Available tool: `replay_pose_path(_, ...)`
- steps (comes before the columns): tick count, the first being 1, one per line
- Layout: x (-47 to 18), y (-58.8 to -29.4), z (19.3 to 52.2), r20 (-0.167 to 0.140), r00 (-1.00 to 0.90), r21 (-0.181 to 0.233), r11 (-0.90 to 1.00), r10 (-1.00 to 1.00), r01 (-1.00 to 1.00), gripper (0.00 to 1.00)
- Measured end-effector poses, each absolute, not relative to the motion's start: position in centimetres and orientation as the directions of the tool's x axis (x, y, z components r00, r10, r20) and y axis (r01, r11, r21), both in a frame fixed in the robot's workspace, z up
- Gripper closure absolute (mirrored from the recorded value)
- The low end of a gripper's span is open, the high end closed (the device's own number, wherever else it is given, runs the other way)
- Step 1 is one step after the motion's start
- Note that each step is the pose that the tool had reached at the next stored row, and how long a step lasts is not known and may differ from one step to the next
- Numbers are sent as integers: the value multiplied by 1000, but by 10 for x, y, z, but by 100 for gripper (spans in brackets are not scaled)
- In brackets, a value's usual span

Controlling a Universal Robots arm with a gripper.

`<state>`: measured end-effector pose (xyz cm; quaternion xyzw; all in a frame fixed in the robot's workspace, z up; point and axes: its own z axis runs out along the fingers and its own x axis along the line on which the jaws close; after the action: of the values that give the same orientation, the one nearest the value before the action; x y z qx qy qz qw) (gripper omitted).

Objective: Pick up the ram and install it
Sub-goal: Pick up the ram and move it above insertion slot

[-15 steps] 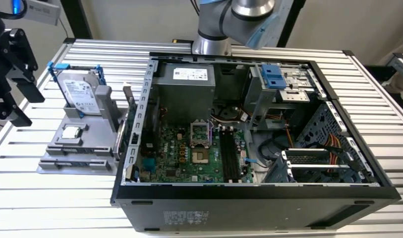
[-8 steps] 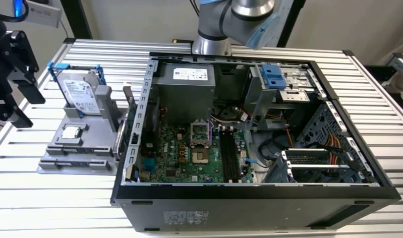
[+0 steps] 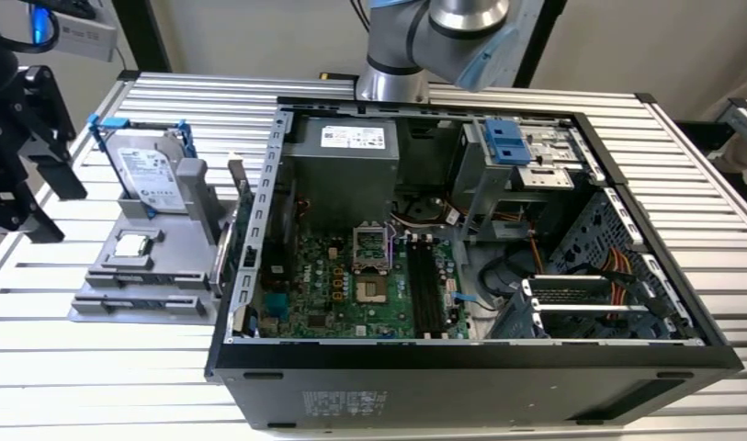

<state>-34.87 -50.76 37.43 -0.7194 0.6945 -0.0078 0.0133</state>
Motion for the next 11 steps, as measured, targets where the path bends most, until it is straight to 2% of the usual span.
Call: replay_pose_path(11, -349, -508, 366, 1, 35, -30, -35, -999, -999, 0)
